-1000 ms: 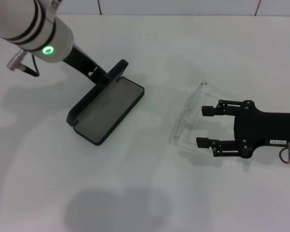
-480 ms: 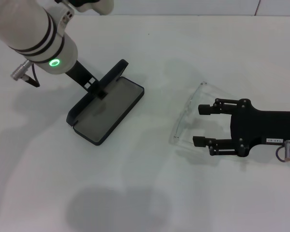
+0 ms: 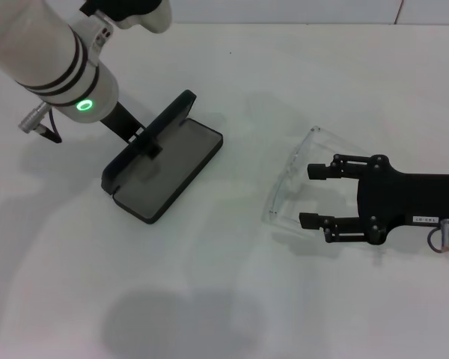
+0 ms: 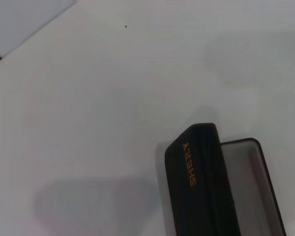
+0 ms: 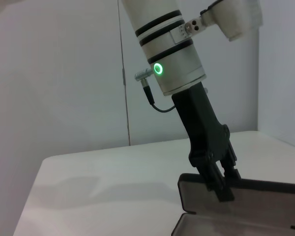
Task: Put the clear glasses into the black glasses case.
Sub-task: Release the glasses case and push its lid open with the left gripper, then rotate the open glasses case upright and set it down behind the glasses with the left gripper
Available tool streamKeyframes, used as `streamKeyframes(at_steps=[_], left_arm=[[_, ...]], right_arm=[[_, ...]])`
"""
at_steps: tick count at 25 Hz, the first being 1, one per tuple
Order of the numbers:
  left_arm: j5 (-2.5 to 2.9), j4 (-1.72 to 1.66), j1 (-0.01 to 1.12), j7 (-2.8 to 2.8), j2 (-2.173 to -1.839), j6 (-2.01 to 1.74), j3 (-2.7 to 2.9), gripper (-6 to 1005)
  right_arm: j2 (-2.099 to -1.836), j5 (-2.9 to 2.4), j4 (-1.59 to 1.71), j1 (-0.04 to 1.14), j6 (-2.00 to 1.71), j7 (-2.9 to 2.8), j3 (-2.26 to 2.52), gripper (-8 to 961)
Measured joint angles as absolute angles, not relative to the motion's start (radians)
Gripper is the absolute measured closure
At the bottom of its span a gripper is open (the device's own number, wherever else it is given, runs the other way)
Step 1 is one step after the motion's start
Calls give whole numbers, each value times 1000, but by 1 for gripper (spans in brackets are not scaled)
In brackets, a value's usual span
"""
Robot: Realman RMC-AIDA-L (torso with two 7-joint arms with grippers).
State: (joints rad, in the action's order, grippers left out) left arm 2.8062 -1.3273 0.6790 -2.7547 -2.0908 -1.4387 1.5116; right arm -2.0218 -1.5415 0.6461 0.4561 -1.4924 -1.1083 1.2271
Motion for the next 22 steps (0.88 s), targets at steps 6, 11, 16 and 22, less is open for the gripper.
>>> streamKeyframes(at_steps=[6, 11, 16, 22], left_arm=[[2803, -1331, 675, -2754, -2091, -1435, 1513, 578], [2800, -1338, 674, -2745, -2091, -1440, 1514, 730], [2800, -1359, 670, -2729, -2090, -1434, 1514, 776], [2804, -1399, 656, -2664, -2089, -1394, 1513, 785]], right_arm=[[-2022, -1542, 646, 454, -1493, -1110, 1228, 221], [-2022, -1542, 645, 450, -1493, -1110, 1226, 221], [-2022, -1542, 644, 447, -1493, -1111, 1226, 221], [-2022, -1542, 632, 446, -1496, -1111, 1224, 221]])
